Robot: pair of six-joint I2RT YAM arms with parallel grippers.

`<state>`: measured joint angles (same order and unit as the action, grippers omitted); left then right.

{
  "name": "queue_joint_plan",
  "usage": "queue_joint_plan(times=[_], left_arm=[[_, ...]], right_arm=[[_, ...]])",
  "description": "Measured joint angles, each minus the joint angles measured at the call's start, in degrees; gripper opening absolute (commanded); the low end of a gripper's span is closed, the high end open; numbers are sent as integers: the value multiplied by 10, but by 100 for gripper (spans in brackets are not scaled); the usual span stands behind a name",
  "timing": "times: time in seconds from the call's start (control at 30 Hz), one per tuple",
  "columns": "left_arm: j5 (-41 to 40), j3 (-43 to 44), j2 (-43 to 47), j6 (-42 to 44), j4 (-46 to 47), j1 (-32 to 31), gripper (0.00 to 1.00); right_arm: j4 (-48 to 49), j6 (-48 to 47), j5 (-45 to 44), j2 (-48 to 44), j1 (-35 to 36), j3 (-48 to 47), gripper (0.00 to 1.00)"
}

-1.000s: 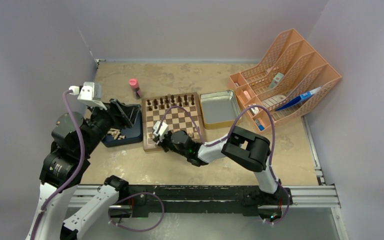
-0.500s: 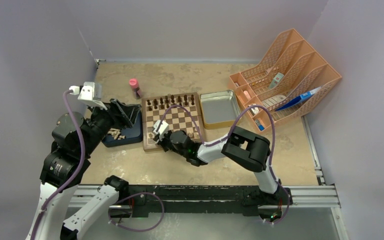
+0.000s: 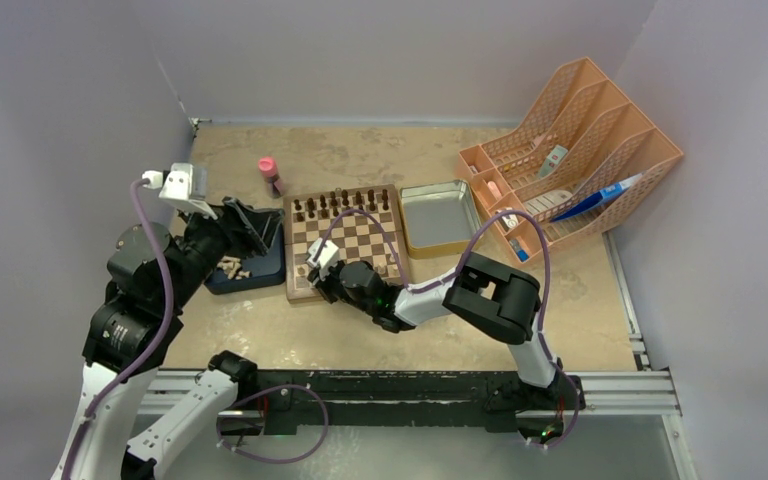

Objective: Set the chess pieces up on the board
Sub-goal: Place the chess piece on the chessboard.

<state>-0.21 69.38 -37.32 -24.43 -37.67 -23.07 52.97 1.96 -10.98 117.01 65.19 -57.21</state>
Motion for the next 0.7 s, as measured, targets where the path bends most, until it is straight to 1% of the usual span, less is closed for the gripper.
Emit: queue_joint_plan(times=[0.07, 0.27, 0.4, 0.57, 0.7], left_arm=[[4, 0, -2, 0, 2, 0, 62], [12, 0, -15, 4, 3, 0, 62], [17, 0, -29, 12, 2, 0, 66], [12, -1, -78, 15, -2, 0, 66], [-15, -21, -127, 14, -1, 0, 66]], right_arm=[[-3, 2, 0, 0, 0, 0, 30], [-6, 8, 0, -3, 0, 5, 35], [-10, 16, -1, -18, 0, 15, 38], [-43, 35, -5, -73, 0, 24, 39], [-50, 61, -14, -137, 0, 44, 40]])
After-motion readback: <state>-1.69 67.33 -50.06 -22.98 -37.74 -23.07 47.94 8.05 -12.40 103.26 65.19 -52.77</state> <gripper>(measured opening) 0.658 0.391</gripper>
